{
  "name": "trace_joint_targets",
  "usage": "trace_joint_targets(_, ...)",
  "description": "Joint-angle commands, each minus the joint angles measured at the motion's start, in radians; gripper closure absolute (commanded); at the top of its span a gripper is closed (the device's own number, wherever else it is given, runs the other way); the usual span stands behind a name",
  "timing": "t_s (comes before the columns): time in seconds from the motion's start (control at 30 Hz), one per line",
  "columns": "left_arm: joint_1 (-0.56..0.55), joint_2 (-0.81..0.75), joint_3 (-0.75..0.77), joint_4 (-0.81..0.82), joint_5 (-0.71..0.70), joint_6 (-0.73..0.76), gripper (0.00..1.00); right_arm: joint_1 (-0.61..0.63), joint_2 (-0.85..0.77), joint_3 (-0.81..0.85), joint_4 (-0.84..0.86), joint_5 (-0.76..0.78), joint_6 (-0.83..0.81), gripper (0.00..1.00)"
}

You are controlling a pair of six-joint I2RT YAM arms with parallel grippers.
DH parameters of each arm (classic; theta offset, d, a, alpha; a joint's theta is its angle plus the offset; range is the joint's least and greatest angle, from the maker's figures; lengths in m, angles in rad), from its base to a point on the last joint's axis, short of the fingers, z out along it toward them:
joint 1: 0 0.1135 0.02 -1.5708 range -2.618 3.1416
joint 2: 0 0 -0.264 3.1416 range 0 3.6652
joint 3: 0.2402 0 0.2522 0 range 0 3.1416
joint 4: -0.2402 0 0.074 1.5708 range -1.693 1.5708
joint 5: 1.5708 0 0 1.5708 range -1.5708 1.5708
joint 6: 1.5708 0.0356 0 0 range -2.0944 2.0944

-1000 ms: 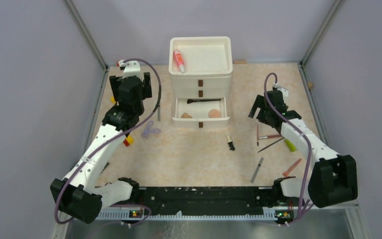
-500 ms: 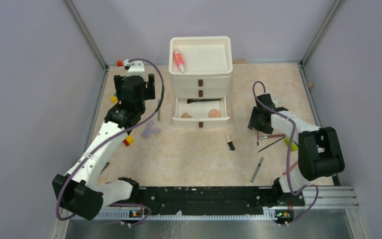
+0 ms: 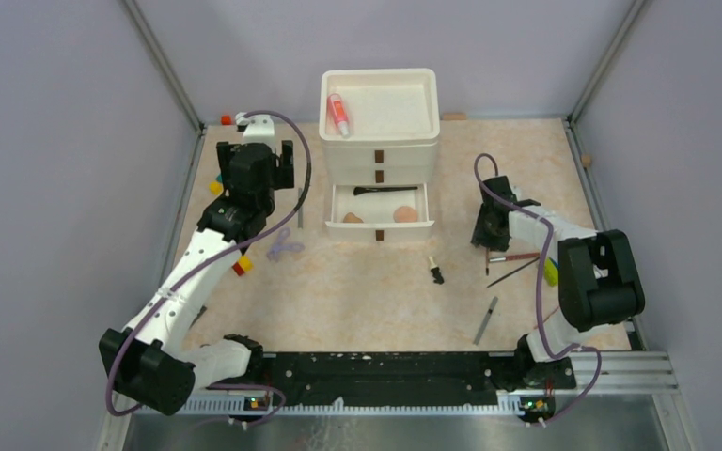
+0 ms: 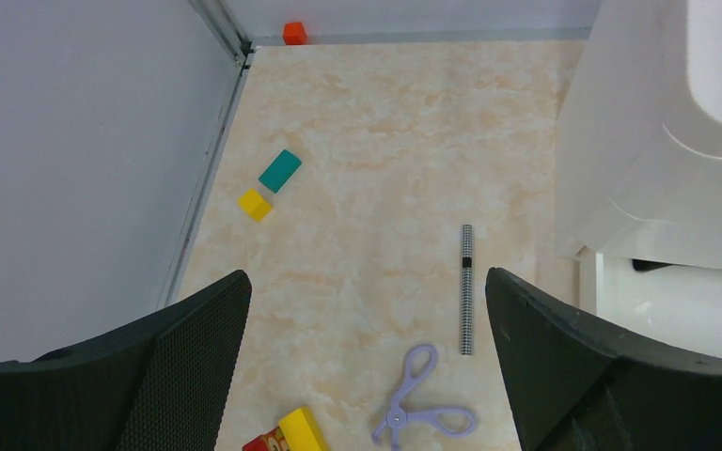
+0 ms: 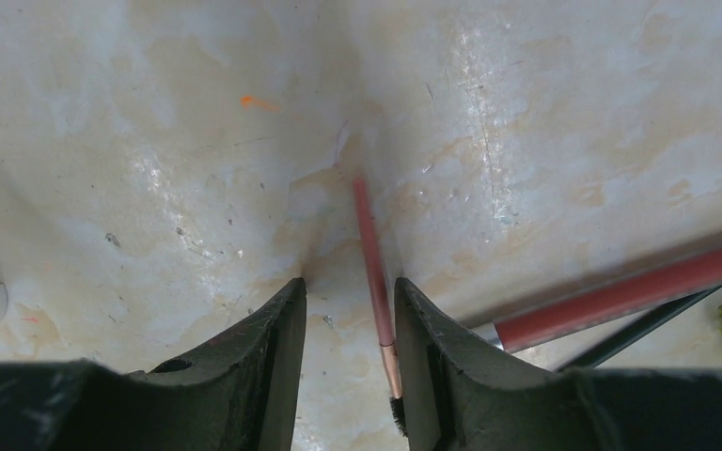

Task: Organize the makeup
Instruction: Pick up the makeup brush from the center of the board.

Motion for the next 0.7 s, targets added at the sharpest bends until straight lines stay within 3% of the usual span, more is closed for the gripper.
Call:
trace_joint_targets(0.0,0.004,-0.019,0.024,0.025,0.011,0.012,0.01,-0.014,0.014,0.027,0.021,-0.007,0.003,0.62)
trace_joint_targets(0.33,0.003,-0.019,0.023,0.026,0.02,0.011,0.01,-0.018,0.04,0.011,0.038,-0.036,0.003,0.69)
trace_joint_targets(0.47,0.003,-0.017,0.023,0.026,0.025,0.011,0.01,-0.018,0.05,0.019,0.035,-0.051,-0.015,0.86)
trace_joint_targets(0.67,0.003,-0.016,0.021,0.028,0.03,0.01,0.01,-0.018,0.044,0.019,0.041,-0.063,-0.034,1.0)
